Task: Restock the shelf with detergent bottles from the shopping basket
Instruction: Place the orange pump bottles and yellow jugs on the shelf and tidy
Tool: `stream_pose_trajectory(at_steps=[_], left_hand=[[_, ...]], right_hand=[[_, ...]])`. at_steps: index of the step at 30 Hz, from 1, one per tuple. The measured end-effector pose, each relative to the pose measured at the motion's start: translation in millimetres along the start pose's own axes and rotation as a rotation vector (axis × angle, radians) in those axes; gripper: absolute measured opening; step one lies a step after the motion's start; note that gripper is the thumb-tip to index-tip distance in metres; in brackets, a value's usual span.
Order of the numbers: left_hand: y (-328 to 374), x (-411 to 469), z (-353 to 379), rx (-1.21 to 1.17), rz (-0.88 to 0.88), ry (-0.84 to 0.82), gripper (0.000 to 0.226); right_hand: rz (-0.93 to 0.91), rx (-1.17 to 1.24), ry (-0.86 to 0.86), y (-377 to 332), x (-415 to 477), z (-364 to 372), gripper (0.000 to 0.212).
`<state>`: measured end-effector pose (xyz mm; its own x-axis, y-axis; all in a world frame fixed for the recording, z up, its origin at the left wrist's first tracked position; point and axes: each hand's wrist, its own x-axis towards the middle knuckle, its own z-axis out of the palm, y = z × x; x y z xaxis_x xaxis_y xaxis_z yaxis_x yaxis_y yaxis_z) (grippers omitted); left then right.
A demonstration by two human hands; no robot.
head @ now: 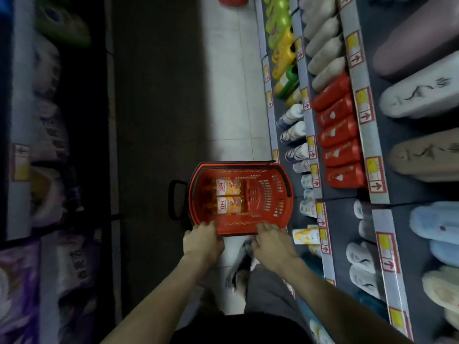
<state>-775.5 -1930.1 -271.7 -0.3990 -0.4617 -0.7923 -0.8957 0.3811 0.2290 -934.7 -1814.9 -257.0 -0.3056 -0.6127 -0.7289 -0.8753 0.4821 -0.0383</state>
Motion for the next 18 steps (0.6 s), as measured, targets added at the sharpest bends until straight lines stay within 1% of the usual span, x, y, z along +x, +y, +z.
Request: stream_pose_trajectory(at_steps=[4, 8, 13, 16, 18], left_hand=[[4, 51, 3, -0.038, -0.061, -0.032, 0.033], [16, 109, 22, -0.052, -0.126, -0.044, 0.037], [24, 187, 74, -0.103, -0.203, -0.067, 0.046], [21, 234, 113, -0.124, -0.240, -0.070, 0.054], [14, 264, 141, -0.138, -0.272, -0.070, 0.053]], right_hand=[[0.031, -0.037, -0.052, 18, 55, 1, 0.041], [-0.006, -0.042, -0.086, 36, 118, 18, 0.043], [-0.124, -0.082, -0.149, 48, 193, 66, 0.044], [-0.144, -0.123, -0.172, 58, 231, 101, 0.045], [-0.152, -0.140, -0.186, 66, 257, 125, 0.044]])
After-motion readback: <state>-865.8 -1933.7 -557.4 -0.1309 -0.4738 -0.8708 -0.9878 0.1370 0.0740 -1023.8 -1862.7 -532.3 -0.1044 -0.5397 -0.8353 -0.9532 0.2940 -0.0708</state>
